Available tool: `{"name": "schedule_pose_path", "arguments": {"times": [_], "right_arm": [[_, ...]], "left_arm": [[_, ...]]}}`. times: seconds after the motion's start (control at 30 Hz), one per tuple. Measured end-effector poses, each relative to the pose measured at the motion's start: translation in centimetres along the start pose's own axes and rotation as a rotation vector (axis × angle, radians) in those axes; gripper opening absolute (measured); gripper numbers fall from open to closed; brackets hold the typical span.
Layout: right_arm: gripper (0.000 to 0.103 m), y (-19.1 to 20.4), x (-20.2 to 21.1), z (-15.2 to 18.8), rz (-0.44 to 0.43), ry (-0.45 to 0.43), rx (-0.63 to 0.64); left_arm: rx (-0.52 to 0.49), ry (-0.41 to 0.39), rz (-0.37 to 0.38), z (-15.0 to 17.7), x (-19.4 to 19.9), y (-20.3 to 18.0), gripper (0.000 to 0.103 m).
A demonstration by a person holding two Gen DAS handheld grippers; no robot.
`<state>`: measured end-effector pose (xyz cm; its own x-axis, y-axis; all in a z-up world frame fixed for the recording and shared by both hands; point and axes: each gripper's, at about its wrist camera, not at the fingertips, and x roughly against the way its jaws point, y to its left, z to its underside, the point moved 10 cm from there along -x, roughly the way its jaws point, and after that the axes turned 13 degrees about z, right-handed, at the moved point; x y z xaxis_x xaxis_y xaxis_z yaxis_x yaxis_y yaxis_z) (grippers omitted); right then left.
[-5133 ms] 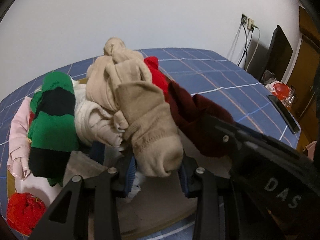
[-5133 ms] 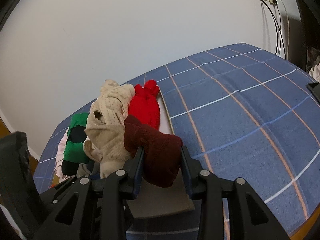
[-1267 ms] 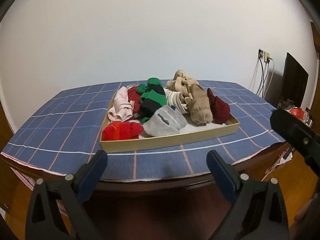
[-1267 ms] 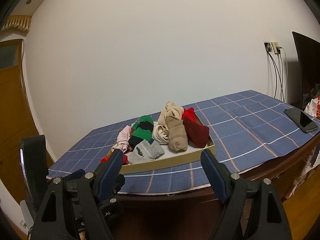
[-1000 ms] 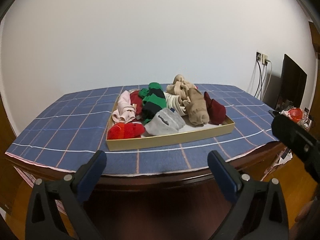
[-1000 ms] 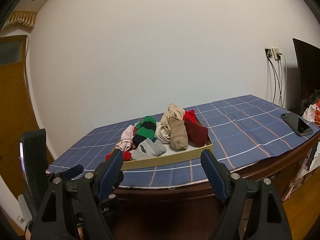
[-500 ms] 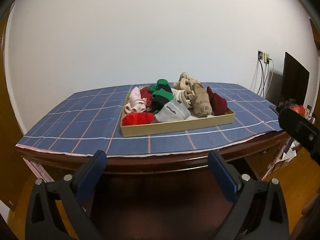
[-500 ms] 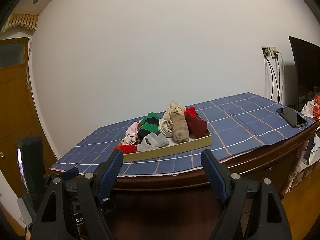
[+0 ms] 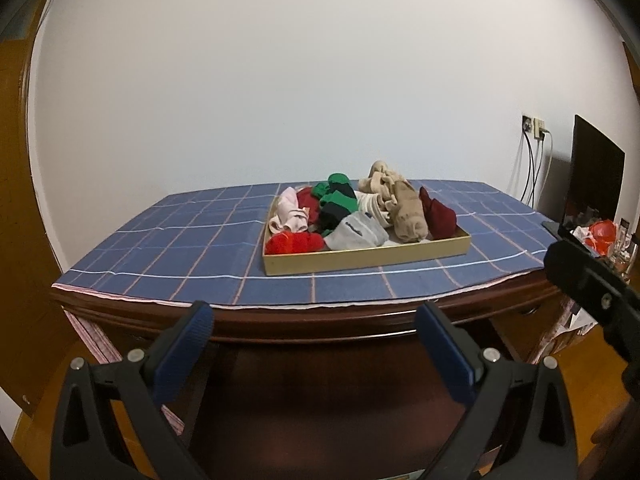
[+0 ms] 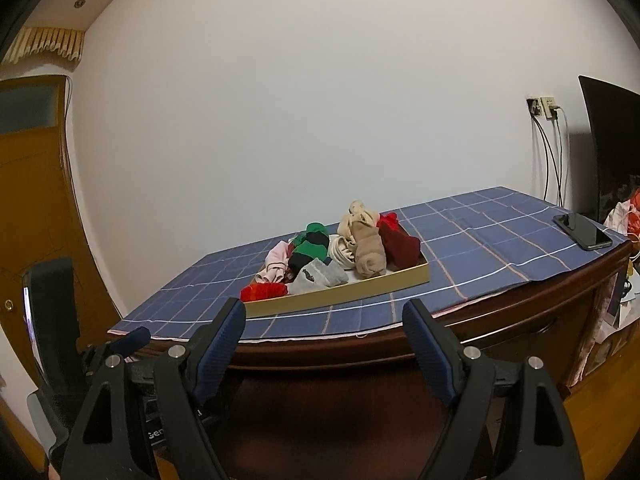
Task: Take underwear out of drawer
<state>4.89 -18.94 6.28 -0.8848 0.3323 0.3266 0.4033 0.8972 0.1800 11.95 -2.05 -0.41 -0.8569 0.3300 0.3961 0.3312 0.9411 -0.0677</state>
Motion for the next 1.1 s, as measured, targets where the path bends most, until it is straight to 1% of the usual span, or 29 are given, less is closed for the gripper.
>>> {"name": "schedule_pose_path", "arguments": {"times": [0.4, 1.1], "right_arm": [[0.083, -0.2, 0.35, -0.09, -0.002, -0.007, -0.011], [0.083, 0.11, 0.45, 0.03, -0.01, -0.004, -0.007]], "left_arm": [[0.026, 0.009, -0.012, 0.36, 0.09, 0.46, 0.102], [0.025, 0.002, -0.032, 0.25, 0.32, 0.94, 0.102]]}}
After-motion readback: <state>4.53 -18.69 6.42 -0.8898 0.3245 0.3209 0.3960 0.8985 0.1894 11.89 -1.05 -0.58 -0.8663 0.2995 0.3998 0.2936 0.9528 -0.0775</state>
